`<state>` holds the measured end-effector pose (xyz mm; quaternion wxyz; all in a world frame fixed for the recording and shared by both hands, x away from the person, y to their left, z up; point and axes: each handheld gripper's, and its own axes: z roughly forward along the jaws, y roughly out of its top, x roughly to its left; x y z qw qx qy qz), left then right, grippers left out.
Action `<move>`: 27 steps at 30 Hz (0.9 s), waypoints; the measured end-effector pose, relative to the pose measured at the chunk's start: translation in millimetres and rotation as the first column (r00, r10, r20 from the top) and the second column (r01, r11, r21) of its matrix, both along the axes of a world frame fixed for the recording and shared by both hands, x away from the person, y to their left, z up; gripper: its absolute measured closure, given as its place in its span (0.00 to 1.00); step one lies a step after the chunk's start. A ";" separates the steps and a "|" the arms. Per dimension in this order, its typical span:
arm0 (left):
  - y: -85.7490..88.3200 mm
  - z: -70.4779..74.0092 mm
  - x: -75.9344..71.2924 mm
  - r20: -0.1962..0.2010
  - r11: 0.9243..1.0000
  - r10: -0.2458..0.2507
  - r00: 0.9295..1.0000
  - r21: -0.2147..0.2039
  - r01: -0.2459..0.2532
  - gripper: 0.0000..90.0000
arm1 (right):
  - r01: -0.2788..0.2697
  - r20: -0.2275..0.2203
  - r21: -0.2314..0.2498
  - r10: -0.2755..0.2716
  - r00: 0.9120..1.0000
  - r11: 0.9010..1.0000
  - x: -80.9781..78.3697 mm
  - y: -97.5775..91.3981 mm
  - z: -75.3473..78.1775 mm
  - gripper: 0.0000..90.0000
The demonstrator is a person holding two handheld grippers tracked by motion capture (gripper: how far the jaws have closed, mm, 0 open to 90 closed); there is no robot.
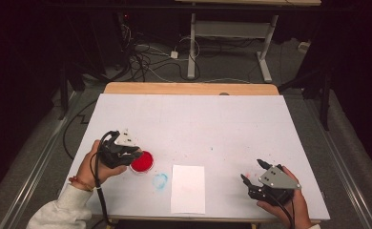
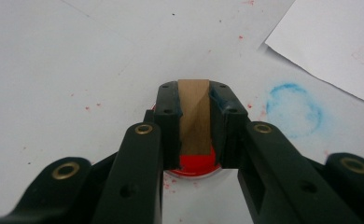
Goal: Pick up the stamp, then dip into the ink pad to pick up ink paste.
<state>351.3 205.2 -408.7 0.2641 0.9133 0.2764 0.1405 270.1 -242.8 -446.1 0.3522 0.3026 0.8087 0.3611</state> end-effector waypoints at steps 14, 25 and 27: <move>-10.8 -37.4 20.4 -0.115 1.000 0.007 0.993 0.031 -0.003 0.82 | 0.006 -0.001 -0.007 -0.006 1.000 1.000 0.7 -0.5 -1.3 0.33; -12.0 -39.7 20.7 -0.126 0.999 0.023 0.992 0.035 -0.019 0.82 | 0.007 0.009 -0.016 -0.007 1.000 1.000 -5.4 -3.0 -0.6 0.33; -11.6 -39.9 20.9 -0.128 0.999 0.024 0.991 0.034 -0.020 0.82 | 0.012 0.014 -0.010 -0.012 1.000 1.000 -6.4 -3.7 0.7 0.33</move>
